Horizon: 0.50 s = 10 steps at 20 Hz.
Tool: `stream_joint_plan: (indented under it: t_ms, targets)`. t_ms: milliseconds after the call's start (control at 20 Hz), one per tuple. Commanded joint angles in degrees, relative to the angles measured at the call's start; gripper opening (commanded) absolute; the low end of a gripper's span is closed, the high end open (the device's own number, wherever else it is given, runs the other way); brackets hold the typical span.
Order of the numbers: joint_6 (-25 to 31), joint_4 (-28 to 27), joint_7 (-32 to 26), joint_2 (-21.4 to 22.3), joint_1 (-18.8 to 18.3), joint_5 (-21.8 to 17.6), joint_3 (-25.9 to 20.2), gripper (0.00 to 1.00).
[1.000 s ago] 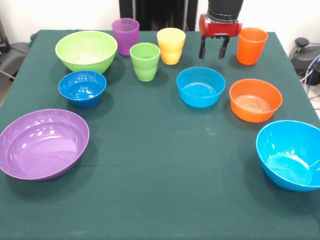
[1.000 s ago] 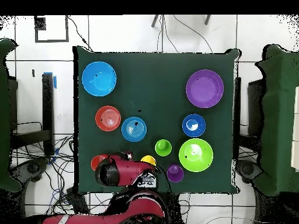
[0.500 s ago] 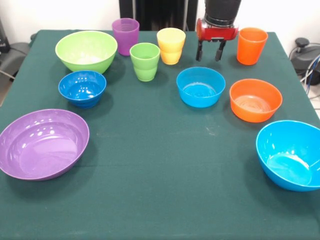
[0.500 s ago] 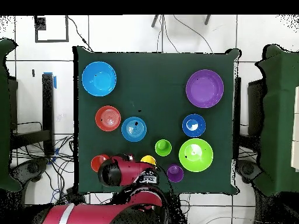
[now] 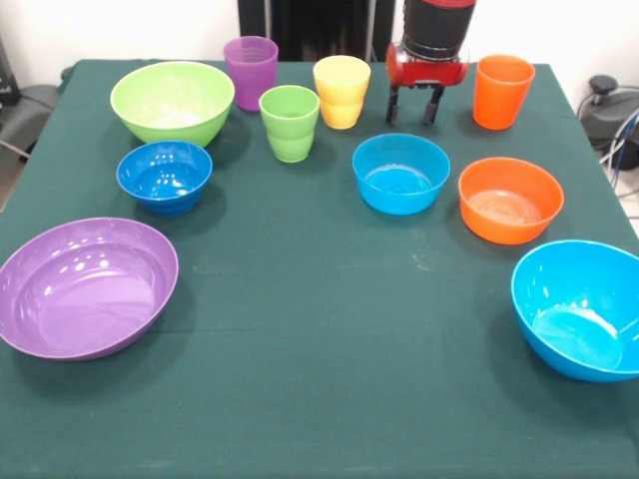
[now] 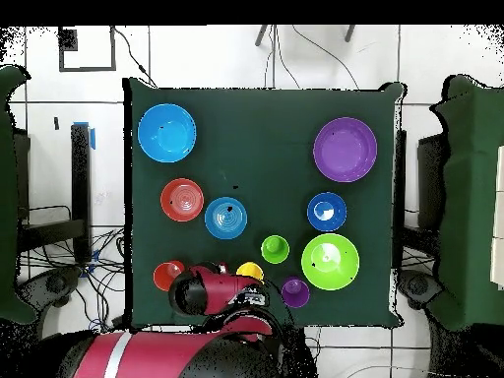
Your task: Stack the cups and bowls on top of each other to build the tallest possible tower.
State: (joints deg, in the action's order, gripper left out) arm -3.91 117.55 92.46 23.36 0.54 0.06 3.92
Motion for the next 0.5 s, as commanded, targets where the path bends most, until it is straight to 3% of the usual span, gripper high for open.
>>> stream_joint_plan:
  t_ms: [50, 500]
  targets:
    - [-5.1, -8.3, 8.5, -4.6, -2.2, -1.0, -2.9, 1.00]
    - [-6.2, -9.8, 10.9, -4.3, -3.2, 1.6, -3.6, 1.00]
